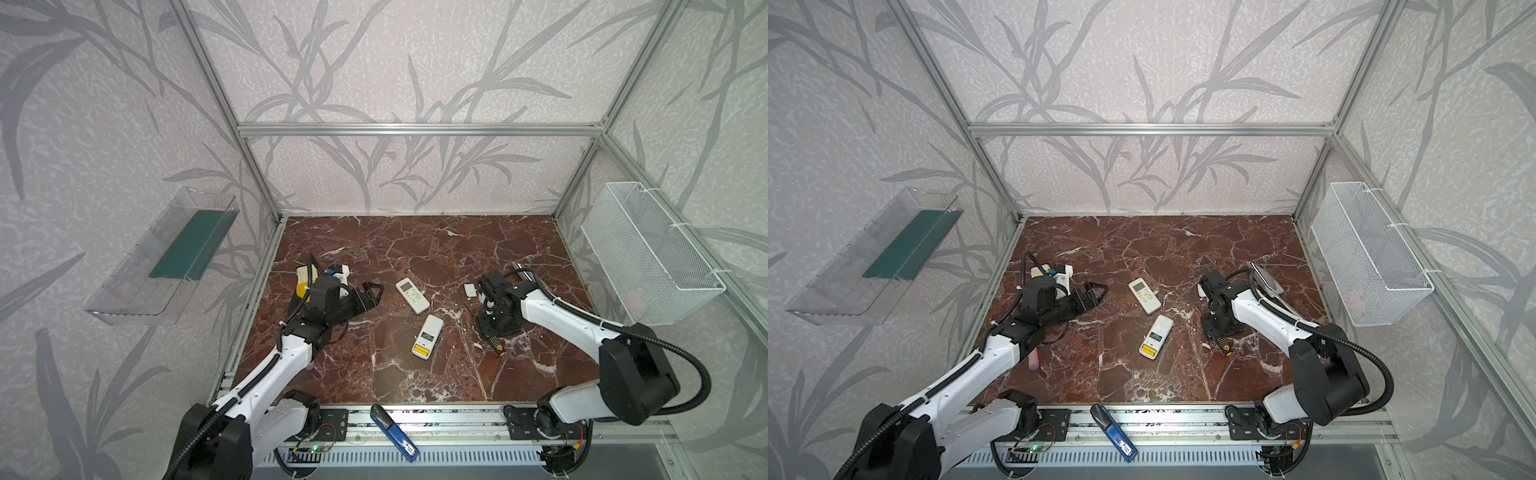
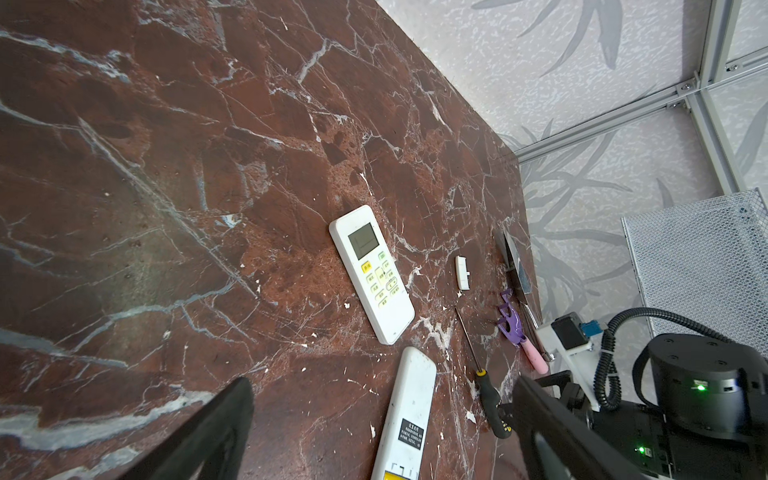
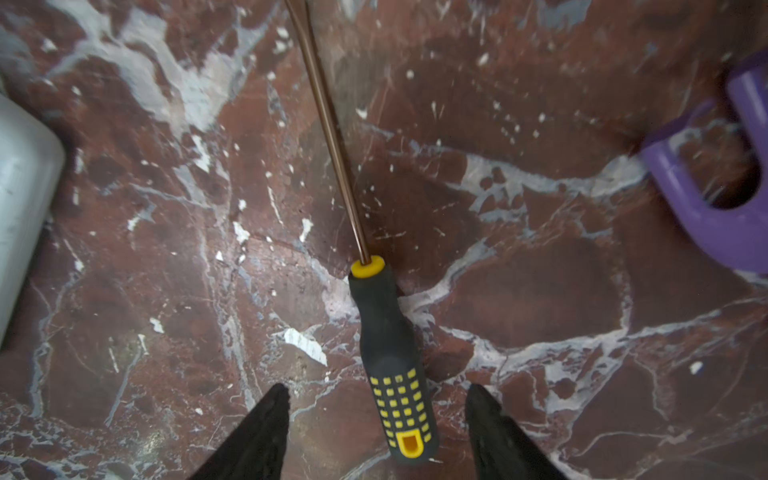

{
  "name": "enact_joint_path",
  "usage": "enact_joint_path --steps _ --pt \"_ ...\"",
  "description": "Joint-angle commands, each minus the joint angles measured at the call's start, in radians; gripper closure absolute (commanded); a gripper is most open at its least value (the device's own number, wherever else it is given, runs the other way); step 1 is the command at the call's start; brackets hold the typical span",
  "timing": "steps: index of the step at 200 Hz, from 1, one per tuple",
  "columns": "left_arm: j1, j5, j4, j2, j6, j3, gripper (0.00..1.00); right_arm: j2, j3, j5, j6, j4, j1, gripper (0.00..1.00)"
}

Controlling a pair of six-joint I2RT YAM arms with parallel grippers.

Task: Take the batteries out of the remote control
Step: 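Open the right gripper and grasp the black-and-yellow screwdriver, then lift the screwdriver with the right gripper and move it over the remote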

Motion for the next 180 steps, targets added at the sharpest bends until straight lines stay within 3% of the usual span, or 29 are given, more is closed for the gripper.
enact_joint_path --steps 1,23,85,180 --pt "0.003 0.015 0.025 0.002 0.019 0.026 0.03 -0.034 -0.042 -0.014 0.082 0.009 -0.006 0.33" --pt "0.004 0.02 0.033 0.002 0.013 0.023 0.03 -0.04 -0.087 -0.028 0.104 0.049 -0.007 0.34" --pt "0.004 0.025 0.053 0.008 -0.009 0.022 0.03 -0.016 -0.139 -0.058 0.103 0.116 -0.005 0.49" --pt "0.004 0.028 0.016 0.018 0.006 0.038 0.01 -0.009 -0.168 -0.086 0.066 0.144 0.011 0.91"
